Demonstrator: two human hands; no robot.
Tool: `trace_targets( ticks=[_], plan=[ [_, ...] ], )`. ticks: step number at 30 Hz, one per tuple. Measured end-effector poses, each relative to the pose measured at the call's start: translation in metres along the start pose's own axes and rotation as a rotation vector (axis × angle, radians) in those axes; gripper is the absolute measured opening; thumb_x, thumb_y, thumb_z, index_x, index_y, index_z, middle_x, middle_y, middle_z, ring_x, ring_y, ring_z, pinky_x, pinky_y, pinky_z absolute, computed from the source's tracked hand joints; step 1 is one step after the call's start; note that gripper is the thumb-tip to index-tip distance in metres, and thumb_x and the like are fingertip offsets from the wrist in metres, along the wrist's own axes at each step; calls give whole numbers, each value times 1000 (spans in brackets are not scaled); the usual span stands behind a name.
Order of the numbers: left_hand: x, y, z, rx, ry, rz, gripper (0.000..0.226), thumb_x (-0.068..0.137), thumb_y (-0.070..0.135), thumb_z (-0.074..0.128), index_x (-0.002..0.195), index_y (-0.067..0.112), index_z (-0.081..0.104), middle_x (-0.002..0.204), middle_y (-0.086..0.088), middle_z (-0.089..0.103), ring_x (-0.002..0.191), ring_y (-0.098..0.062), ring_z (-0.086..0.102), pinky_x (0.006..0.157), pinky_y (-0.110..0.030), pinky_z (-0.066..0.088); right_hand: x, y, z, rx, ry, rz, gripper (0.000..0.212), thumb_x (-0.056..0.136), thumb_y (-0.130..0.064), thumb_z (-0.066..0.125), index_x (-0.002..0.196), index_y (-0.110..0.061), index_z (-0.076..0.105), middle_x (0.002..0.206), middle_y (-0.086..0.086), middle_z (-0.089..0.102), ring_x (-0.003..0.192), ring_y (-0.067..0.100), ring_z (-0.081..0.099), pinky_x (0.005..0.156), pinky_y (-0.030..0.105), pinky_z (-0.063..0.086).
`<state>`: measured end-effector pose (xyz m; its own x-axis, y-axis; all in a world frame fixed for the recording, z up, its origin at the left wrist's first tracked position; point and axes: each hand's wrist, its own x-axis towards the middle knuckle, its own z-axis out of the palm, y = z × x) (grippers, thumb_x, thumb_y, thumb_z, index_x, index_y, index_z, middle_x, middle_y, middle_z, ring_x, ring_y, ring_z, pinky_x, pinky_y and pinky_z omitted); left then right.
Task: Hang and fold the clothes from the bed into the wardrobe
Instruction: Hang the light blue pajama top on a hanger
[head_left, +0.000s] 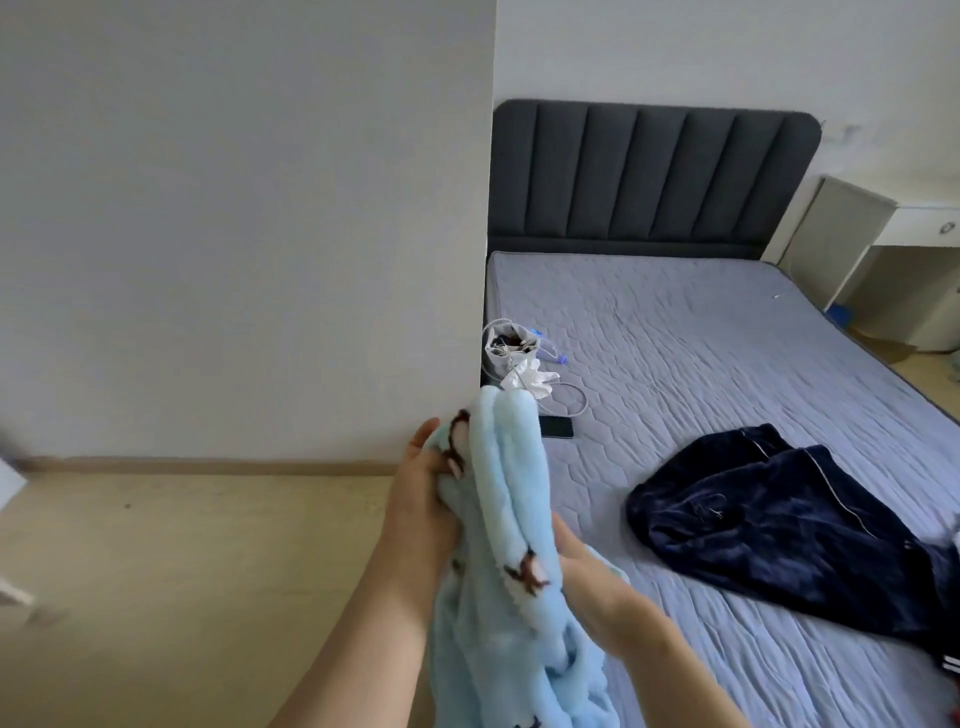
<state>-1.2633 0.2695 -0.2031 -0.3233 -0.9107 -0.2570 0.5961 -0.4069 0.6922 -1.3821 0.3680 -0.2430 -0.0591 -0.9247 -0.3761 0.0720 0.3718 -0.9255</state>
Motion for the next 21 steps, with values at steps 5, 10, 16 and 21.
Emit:
trace_targets(
  ticks=[5, 10, 16, 21],
  plan=[
    [-14, 4, -27, 357, 154, 34, 21, 88, 13, 57, 104, -1, 56, 86, -13, 63, 77, -22, 61, 66, -29, 50, 12, -3, 13, 21, 108, -18, 31, 80, -23, 72, 109, -19, 61, 95, 0, 73, 88, 17, 69, 74, 30, 56],
    [-45, 0, -40, 754, 416, 161, 19, 90, 42, 54, 103, 33, 46, 131, -2, 45, 110, -12, 50, 94, -31, 44, 16, 0, 23, 188, 365, -91, 17, 82, -13, 62, 94, -25, 64, 84, 2, 73, 82, 23, 68, 74, 39, 56],
    [-90, 5, -73, 735, 109, -69, 77, 61, 52, 76, 123, 47, 31, 124, 21, 50, 109, 5, 52, 77, -13, 43, 6, 3, 73, 279, -15, -94, 18, 83, -16, 65, 95, -29, 69, 96, 6, 73, 91, 25, 70, 75, 40, 57],
    [-127, 31, -132, 566, 272, -100, 59, 80, 30, 68, 131, 33, 40, 116, -1, 65, 99, -17, 66, 74, -29, 53, 1, -8, 108, 339, -388, -20, 44, 72, -23, 66, 116, -17, 63, 112, 17, 66, 106, 35, 62, 95, 53, 46]
  ],
)
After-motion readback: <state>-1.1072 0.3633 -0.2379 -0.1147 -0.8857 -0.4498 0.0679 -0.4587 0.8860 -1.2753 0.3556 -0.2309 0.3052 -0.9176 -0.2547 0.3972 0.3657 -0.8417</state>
